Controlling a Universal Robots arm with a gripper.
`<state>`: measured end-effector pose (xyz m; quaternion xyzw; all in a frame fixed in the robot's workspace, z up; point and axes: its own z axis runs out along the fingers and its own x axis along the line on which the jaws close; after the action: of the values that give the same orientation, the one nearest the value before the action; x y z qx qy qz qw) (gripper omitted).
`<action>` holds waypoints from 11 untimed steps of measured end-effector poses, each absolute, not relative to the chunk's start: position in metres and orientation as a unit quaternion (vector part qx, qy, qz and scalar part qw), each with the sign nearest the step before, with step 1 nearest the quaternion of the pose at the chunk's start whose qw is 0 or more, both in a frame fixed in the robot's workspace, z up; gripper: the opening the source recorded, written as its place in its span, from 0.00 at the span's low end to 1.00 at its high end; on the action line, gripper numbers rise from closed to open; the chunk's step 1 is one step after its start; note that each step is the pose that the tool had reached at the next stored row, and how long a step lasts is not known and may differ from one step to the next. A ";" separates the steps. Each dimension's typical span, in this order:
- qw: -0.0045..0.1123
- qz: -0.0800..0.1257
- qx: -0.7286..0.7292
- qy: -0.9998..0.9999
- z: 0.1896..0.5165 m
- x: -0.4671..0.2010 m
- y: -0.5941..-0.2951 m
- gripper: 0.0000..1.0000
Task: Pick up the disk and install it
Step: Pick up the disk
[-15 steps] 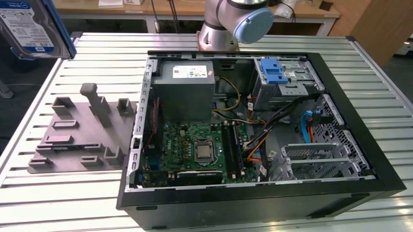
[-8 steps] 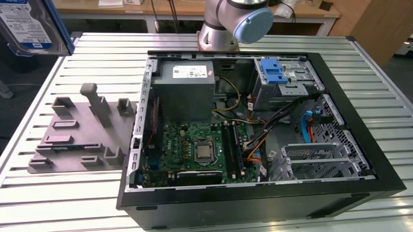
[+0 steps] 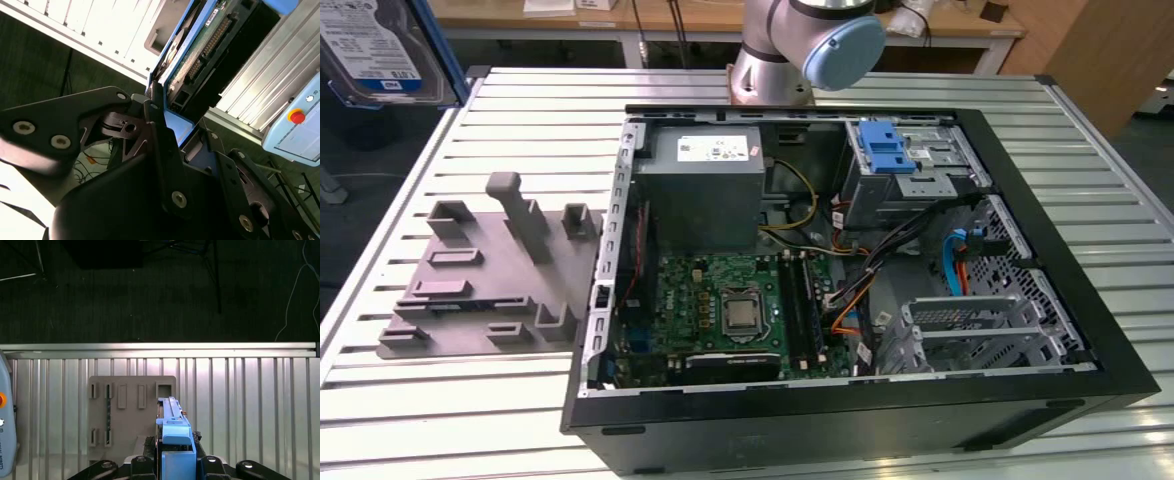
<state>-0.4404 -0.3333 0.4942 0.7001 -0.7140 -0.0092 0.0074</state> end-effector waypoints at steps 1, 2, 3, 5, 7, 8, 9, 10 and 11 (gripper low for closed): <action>0.007 -0.009 0.700 -0.714 0.496 -0.440 -0.333 0.36; 0.007 -0.009 0.700 -0.714 0.497 -0.440 -0.333 0.36; 0.007 -0.009 0.700 -0.714 0.499 -0.440 -0.333 0.36; 0.007 -0.009 0.700 -0.714 0.502 -0.440 -0.333 0.36; 0.007 -0.009 0.700 -0.714 0.505 -0.440 -0.333 0.36; 0.007 -0.009 0.700 -0.714 0.505 -0.440 -0.333 0.36; 0.007 -0.009 0.700 -0.714 0.506 -0.440 -0.333 0.36; 0.007 -0.009 0.700 -0.714 0.506 -0.440 -0.333 0.36; 0.007 -0.009 0.700 -0.714 0.506 -0.440 -0.333 0.36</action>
<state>-0.4404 -0.3333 0.5057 0.7001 -0.7140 -0.0092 0.0073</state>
